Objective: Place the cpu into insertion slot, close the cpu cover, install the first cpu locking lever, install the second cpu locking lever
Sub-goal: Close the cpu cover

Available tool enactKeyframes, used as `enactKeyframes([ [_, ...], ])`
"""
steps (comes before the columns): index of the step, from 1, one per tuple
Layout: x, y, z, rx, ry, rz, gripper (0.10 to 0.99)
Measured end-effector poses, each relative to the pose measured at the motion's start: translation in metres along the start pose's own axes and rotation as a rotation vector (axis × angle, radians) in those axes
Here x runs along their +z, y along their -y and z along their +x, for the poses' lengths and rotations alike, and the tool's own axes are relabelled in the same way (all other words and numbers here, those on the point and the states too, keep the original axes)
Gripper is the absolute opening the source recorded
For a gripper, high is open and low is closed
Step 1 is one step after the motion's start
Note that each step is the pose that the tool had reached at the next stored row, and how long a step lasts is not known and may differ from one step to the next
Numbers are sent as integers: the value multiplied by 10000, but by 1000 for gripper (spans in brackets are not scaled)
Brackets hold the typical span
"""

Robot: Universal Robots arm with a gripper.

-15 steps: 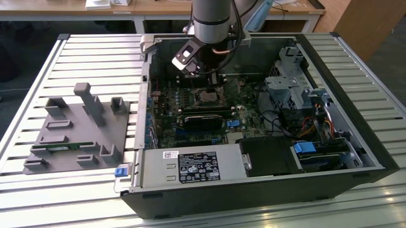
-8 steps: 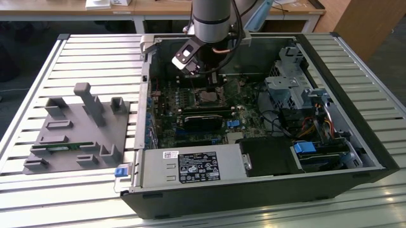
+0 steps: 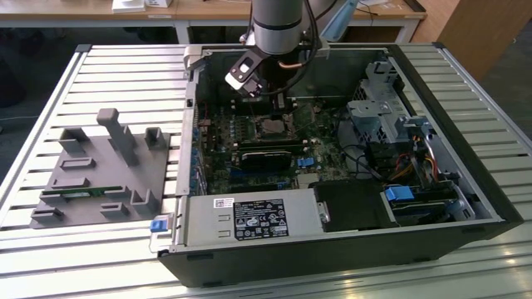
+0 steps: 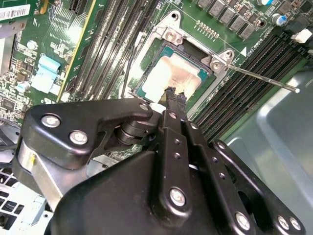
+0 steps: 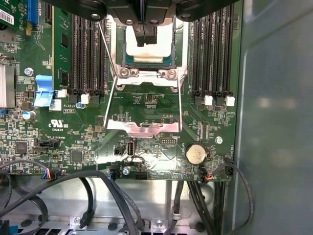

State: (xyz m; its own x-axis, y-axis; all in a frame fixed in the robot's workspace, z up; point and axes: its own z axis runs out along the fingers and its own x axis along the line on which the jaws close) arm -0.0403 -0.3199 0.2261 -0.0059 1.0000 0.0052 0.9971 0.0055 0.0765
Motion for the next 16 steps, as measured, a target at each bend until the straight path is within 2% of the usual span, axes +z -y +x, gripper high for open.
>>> enactKeyframes([
  [16,-38,-3,0,-1,1,1,106],
])
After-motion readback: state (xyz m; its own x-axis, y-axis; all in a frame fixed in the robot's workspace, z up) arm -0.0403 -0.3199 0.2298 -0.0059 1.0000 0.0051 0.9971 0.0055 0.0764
